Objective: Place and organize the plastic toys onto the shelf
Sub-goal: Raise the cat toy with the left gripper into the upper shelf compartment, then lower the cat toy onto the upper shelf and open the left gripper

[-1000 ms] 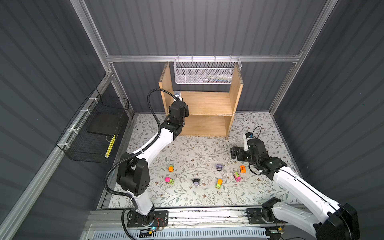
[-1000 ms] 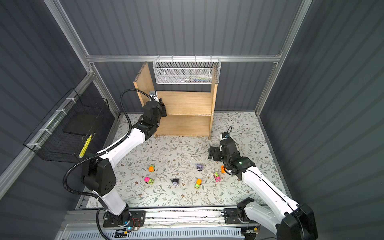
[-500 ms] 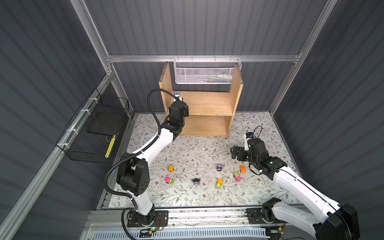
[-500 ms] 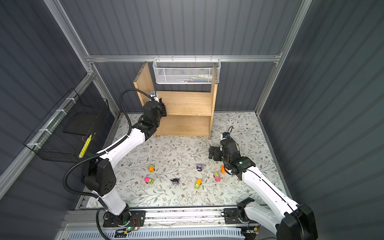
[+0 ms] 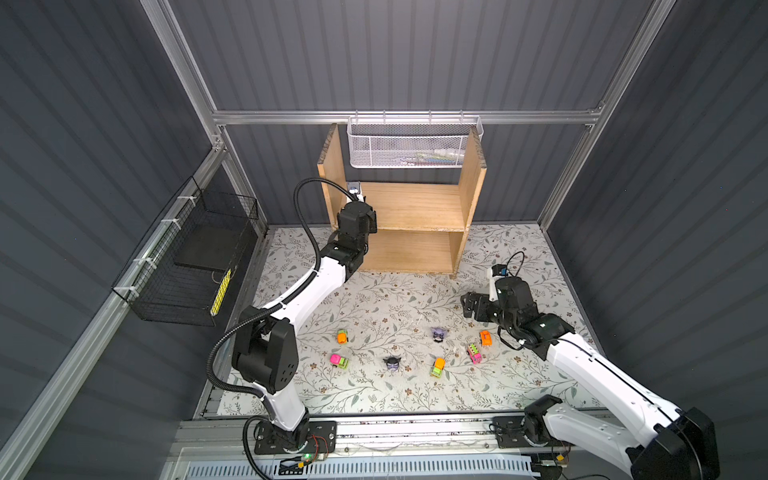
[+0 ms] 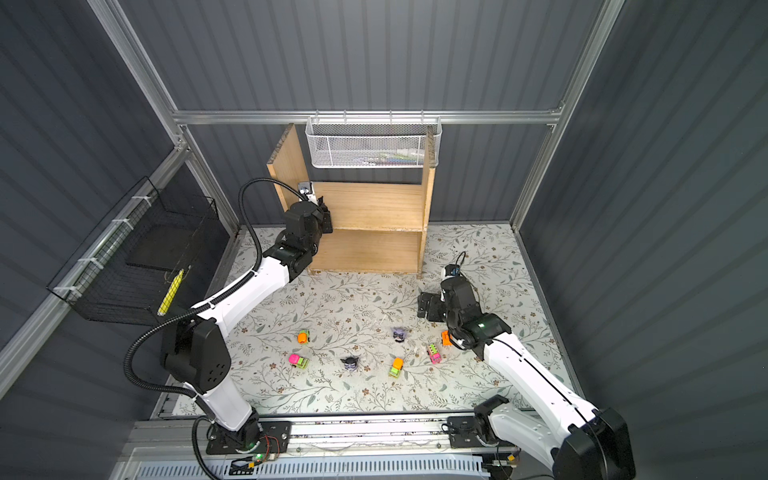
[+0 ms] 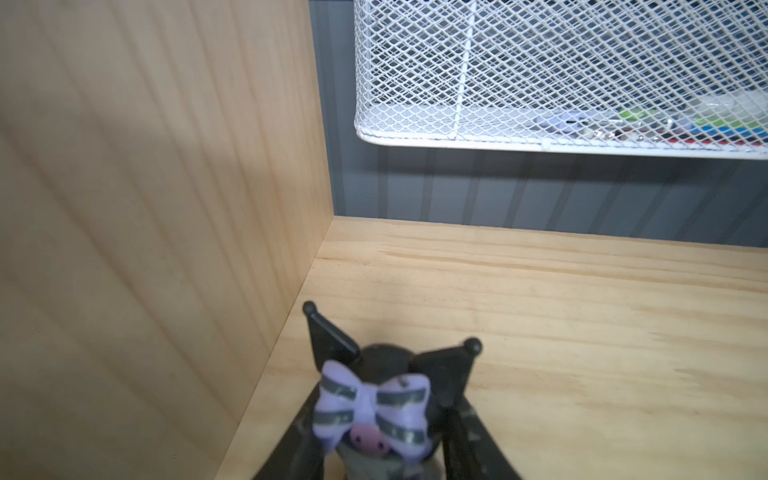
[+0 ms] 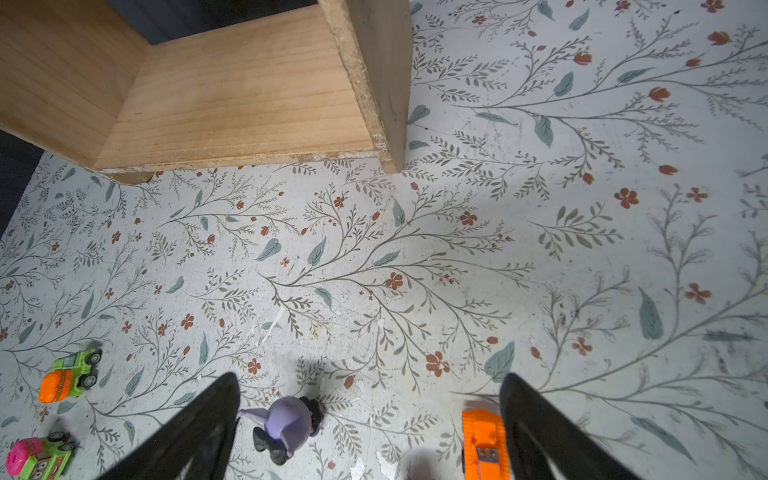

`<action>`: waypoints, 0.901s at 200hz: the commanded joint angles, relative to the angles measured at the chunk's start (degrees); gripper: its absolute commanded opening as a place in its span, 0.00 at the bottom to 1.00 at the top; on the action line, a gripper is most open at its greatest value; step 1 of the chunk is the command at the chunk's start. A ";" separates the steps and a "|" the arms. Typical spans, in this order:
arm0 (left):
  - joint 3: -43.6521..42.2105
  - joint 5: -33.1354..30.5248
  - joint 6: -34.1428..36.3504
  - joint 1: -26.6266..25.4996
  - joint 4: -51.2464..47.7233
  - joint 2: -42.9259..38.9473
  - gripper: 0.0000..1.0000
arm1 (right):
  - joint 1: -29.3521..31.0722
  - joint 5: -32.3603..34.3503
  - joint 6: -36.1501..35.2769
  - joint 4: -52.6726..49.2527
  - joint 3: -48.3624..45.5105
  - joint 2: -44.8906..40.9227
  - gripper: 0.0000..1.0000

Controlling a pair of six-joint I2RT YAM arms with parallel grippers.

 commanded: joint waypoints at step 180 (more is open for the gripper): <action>-6.87 1.14 2.55 0.17 14.20 -0.59 0.42 | -1.07 0.25 -1.20 1.06 0.61 1.00 0.96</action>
